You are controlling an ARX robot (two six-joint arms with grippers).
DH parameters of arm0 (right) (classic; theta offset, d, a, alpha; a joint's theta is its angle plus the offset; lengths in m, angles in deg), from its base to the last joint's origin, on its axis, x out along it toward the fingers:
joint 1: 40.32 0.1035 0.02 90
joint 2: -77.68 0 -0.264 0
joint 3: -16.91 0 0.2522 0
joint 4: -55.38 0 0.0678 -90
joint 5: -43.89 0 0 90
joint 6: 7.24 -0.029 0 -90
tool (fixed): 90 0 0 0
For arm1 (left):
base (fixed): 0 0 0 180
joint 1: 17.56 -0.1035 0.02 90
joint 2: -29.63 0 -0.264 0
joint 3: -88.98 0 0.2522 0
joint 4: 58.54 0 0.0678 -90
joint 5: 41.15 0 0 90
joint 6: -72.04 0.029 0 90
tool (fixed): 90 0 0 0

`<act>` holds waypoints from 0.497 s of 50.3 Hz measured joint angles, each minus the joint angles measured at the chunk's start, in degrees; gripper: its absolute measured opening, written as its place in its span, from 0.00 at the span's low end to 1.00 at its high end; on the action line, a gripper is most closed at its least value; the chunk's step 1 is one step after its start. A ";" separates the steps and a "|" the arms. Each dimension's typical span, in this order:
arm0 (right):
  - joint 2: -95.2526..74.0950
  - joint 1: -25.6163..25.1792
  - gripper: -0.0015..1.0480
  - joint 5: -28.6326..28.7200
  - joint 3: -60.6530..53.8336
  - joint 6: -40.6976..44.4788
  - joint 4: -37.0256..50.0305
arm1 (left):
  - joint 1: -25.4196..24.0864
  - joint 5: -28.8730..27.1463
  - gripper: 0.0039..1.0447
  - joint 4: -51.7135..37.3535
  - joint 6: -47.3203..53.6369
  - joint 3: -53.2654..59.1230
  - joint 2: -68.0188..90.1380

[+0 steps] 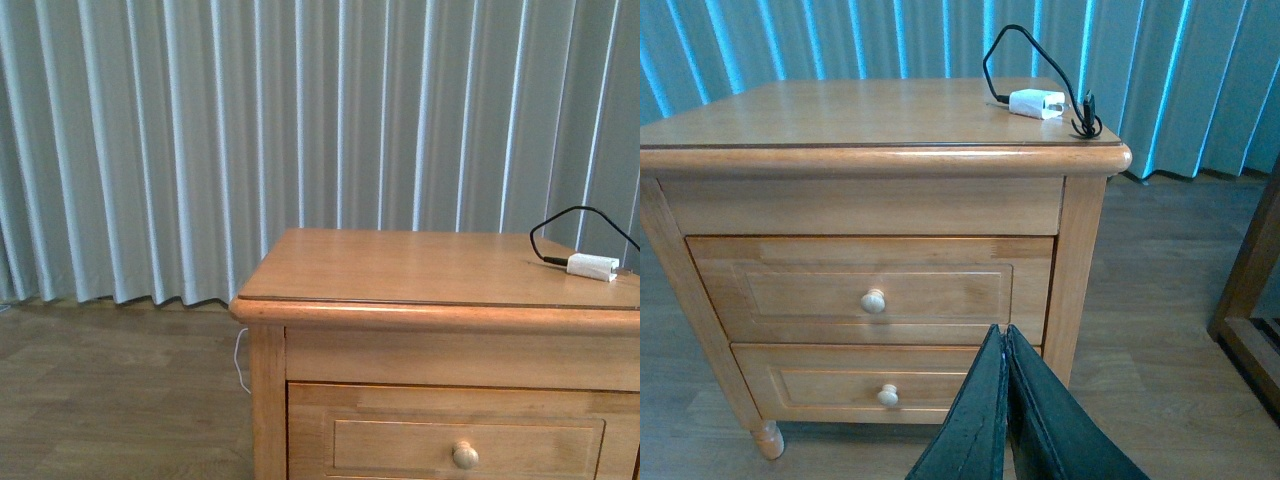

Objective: Place pink marker in drawer with both arms

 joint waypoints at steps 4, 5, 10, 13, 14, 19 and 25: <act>1.40 0.00 0.01 0.02 0.00 0.00 -1.42 | 0.00 0.00 0.94 0.00 0.00 0.00 0.00; 1.66 0.00 0.01 0.02 0.00 0.00 -1.68 | 0.00 0.00 0.94 0.00 0.00 0.00 0.00; 2.97 0.00 0.01 0.02 0.00 0.00 -2.97 | 0.00 0.00 0.94 0.00 0.00 0.00 0.00; 6.03 0.00 0.01 0.00 0.07 -0.02 -6.93 | 0.00 0.00 0.94 0.00 0.00 0.00 0.00; 7.63 0.00 0.01 0.04 0.07 0.00 -9.22 | 0.00 0.00 0.94 0.00 0.00 0.00 0.00; 12.61 0.00 0.01 0.04 0.07 0.02 -12.96 | 0.00 -0.02 0.94 0.00 0.00 0.00 0.00; 12.81 0.00 0.01 0.04 0.07 0.02 -13.22 | 0.00 -0.02 0.94 0.00 0.00 0.00 0.00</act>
